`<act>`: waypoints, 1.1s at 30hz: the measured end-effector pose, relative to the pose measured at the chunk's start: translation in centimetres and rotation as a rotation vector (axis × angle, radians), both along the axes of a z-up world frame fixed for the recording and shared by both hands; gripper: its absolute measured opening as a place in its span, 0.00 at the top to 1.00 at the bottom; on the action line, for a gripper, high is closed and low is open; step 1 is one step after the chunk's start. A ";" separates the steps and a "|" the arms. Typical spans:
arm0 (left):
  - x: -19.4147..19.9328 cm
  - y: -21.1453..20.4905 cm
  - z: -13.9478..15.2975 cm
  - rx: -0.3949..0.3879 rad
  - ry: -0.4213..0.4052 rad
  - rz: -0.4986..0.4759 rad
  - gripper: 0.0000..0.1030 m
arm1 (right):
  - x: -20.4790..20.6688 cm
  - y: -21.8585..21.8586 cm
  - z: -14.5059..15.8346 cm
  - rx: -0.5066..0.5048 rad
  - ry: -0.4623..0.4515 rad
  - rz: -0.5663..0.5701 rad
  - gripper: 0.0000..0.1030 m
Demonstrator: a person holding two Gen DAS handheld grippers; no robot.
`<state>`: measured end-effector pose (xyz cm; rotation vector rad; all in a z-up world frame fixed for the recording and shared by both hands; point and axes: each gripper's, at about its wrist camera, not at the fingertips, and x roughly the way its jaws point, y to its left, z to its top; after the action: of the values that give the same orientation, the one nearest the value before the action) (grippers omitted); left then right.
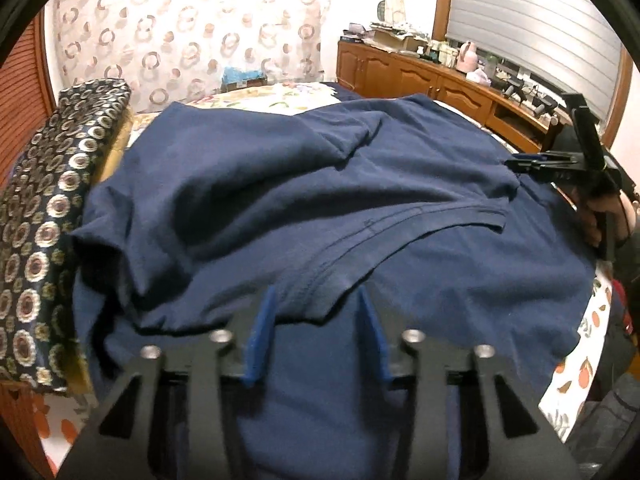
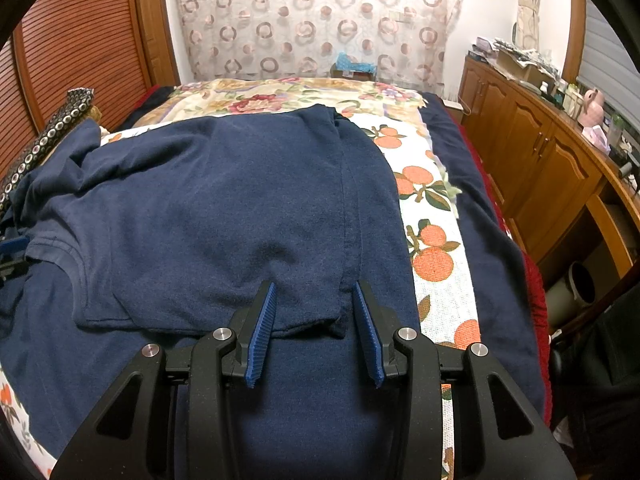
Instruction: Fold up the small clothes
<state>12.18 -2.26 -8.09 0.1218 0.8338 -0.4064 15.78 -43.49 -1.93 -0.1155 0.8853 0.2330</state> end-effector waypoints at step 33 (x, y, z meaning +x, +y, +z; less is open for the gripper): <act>-8.2 1.0 8.1 -0.160 -0.139 -0.121 0.94 | -7.3 -2.9 8.7 0.080 -0.262 0.014 0.96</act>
<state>3.98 -1.21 0.05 0.0515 0.6559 -0.5698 8.43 -46.42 6.78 -0.0758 0.6139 0.2595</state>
